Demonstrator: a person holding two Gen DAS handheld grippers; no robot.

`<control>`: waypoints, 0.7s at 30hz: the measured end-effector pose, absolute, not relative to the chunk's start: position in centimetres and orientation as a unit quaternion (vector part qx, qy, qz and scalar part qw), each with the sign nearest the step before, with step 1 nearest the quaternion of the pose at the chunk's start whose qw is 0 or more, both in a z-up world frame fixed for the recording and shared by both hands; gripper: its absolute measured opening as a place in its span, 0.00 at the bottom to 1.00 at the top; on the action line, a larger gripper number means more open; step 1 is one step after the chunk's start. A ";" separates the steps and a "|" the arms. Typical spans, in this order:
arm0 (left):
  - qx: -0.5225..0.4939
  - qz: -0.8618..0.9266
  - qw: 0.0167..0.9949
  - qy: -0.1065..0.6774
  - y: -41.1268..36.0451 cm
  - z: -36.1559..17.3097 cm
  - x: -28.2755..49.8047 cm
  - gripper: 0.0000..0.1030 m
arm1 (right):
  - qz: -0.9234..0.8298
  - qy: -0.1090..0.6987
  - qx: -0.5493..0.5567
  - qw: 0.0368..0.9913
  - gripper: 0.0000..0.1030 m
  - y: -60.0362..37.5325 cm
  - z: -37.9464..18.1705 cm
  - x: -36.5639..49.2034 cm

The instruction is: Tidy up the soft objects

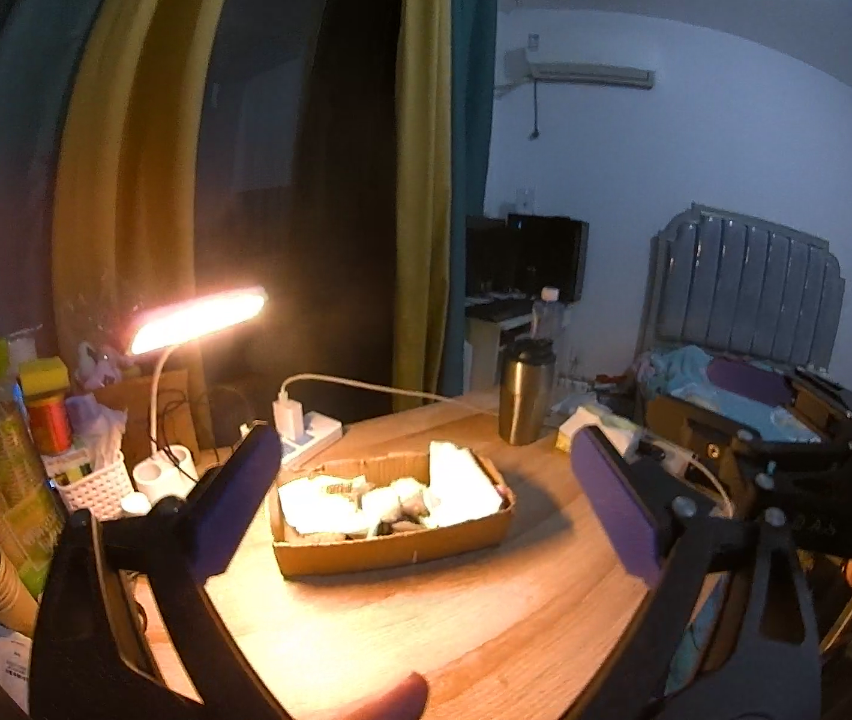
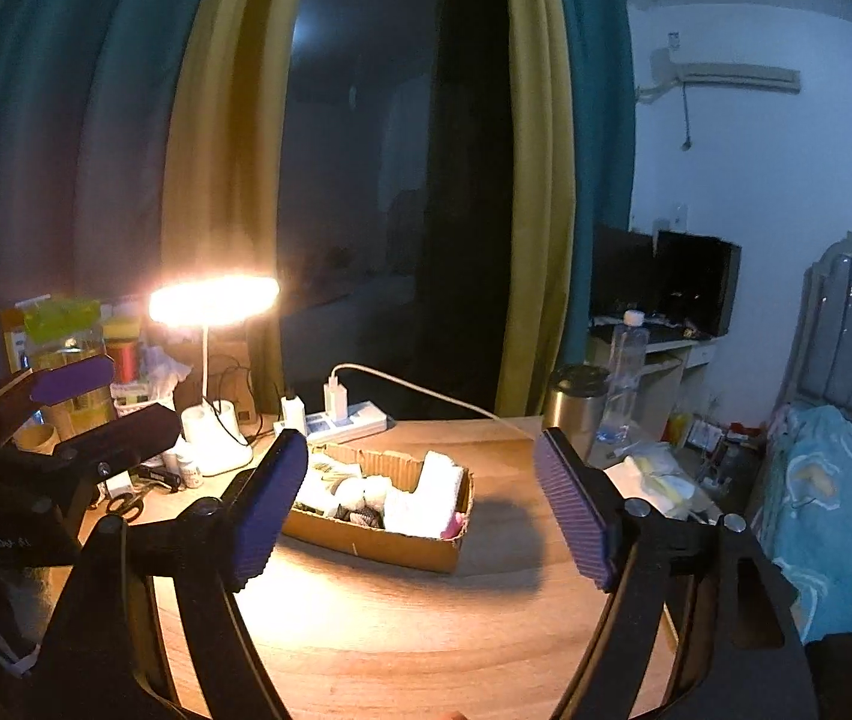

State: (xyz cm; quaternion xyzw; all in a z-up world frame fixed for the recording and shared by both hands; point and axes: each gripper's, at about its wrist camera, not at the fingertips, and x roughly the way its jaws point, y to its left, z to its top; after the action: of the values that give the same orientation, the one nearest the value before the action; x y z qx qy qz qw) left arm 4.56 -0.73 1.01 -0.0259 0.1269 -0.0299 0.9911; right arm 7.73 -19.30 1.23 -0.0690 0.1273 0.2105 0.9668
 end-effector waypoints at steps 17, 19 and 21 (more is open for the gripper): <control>-0.021 -0.027 0.994 0.101 -1.8 3.3 1.2 0.99 | 0.180 0.111 -0.052 0.976 0.86 -21.7 3.2 5.3; -0.021 -0.030 0.994 0.099 -1.9 3.4 1.1 0.99 | 0.180 0.109 -0.052 0.976 0.86 -21.6 3.2 5.3; -0.022 -0.033 0.994 0.099 -1.9 3.5 1.1 0.99 | 0.180 0.108 -0.051 0.976 0.86 -21.7 3.2 5.4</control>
State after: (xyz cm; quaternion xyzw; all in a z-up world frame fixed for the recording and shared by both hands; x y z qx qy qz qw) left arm 1.10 -1.90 3.53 -0.0220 0.0991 -0.0330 0.9943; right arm 5.39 -21.66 3.19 -0.0513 0.1076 0.1797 0.9765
